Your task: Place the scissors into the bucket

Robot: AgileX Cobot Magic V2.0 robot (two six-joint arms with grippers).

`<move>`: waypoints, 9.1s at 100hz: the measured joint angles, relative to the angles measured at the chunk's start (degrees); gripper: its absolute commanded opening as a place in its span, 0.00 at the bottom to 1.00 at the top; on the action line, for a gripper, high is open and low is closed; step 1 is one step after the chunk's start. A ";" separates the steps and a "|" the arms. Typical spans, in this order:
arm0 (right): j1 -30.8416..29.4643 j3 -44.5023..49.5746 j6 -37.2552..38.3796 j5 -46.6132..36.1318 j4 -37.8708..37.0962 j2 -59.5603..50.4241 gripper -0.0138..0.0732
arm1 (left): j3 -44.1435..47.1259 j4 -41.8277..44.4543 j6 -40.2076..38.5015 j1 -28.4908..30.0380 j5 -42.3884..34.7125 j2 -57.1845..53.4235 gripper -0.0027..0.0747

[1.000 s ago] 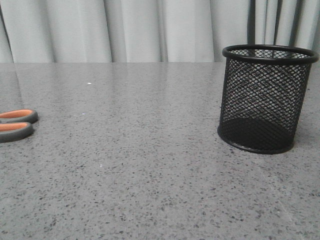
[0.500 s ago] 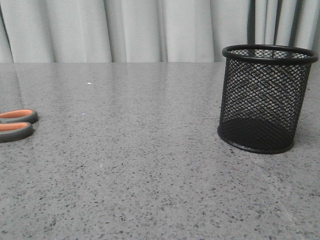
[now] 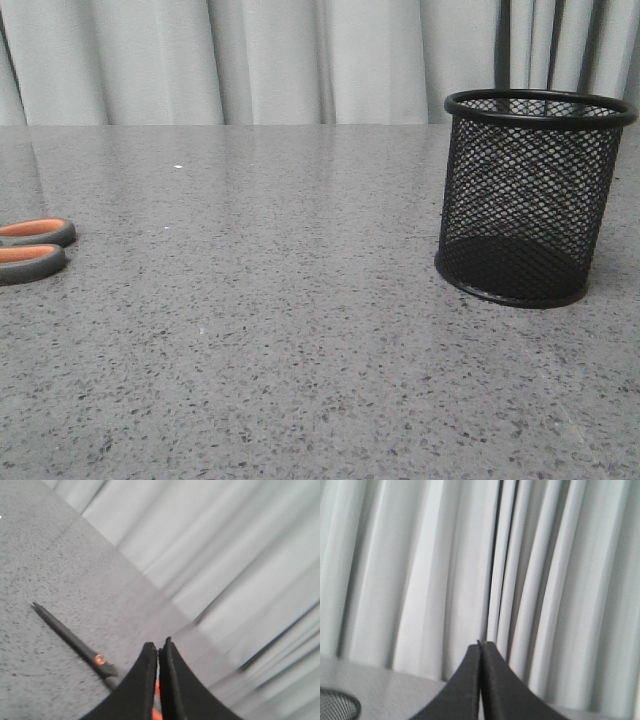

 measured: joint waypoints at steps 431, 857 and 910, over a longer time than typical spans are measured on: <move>15.31 -46.03 -36.34 66.94 73.26 46.95 0.68 | -64.09 50.22 73.46 -47.96 32.63 66.12 0.11; 12.58 -96.93 -3.50 92.78 16.78 65.82 0.06 | -63.29 60.89 26.48 -49.22 35.09 32.85 0.01; 12.58 -53.93 -3.50 74.27 1.31 13.64 0.10 | -30.80 71.64 -2.86 -49.22 29.40 6.42 0.01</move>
